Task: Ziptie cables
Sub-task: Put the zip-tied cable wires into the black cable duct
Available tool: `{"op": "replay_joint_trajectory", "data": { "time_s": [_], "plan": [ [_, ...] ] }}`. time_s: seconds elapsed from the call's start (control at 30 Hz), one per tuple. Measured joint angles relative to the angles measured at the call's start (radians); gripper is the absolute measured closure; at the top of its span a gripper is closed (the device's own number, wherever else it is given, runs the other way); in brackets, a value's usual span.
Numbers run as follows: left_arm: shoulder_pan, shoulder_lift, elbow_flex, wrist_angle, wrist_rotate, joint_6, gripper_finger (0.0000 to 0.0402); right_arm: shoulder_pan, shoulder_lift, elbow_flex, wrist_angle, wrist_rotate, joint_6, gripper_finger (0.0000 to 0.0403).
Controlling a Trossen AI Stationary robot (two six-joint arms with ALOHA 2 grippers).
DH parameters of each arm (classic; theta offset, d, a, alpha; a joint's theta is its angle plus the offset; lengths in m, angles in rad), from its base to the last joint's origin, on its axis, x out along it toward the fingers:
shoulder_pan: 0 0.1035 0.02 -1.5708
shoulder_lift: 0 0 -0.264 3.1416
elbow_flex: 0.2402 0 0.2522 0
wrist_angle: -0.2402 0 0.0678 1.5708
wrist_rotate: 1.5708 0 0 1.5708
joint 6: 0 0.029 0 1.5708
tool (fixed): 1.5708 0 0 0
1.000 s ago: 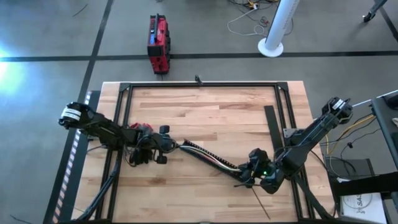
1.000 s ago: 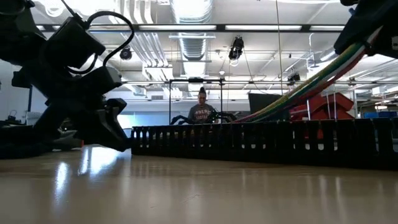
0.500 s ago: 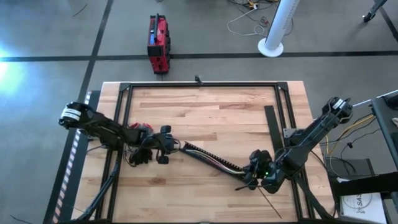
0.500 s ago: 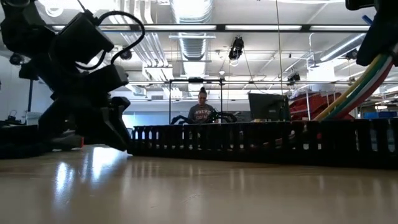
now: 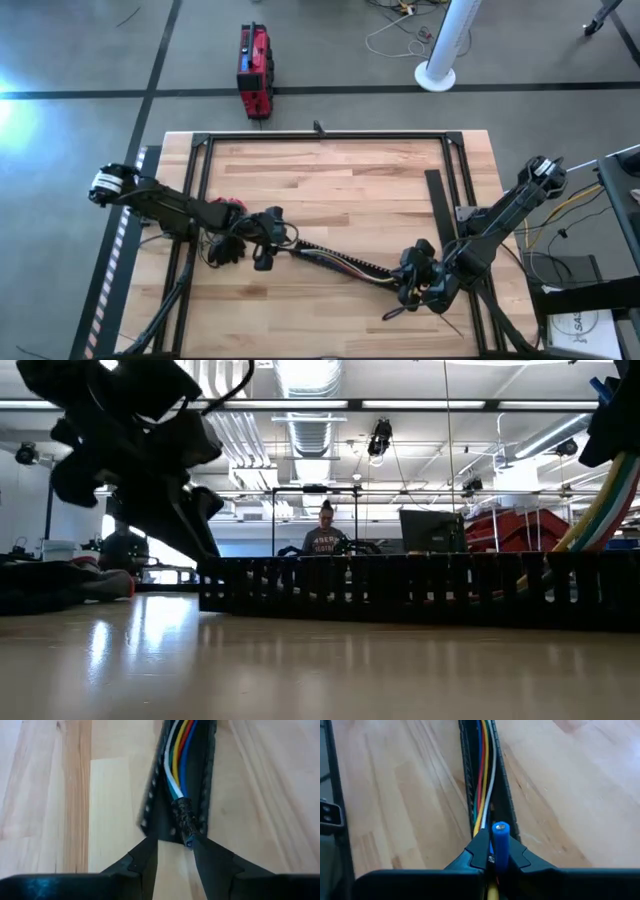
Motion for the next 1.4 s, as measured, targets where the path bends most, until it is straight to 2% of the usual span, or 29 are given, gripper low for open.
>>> {"op": "replay_joint_trajectory", "data": {
  "time_s": [0.13,0.23,0.47,0.63,0.8,1.0,1.17,1.4],
  "plan": [
    [-0.017,-0.055,0.062,-0.134,-0.03,-0.013,0.0301,-0.001,0.0,-0.001,0.0,0.007,-0.053,0.04],
    [-0.024,-0.091,0.079,-0.155,-0.039,-0.041,0.0303,0.001,0.0,-0.001,0.0,0.01,-0.082,0.04],
    [-0.03,-0.112,0.077,-0.087,-0.044,-0.1,0.0274,0.013,0.0,-0.001,0.001,0.012,-0.142,0.04],
    [-0.059,-0.077,0.072,0.095,-0.098,-0.091,0.0251,0.017,0.0,-0.004,0.001,0.027,-0.185,0.04],
    [-0.108,0.0,0.07,0.294,-0.19,-0.028,0.0256,0.017,0.0,-0.006,0.0,0.027,-0.212,0.04],
    [-0.107,0.114,0.101,0.331,-0.191,-0.069,0.0275,0.02,0.0,-0.007,0.004,0.029,-0.241,0.04],
    [-0.118,0.233,0.153,0.376,-0.063,-0.054,0.0287,0.037,0.0,-0.007,0.005,0.031,-0.267,0.04],
    [-0.122,0.426,0.262,0.377,-0.052,-0.057,0.0297,0.043,0.0,-0.009,0.003,0.029,-0.341,0.04]
  ]
}}
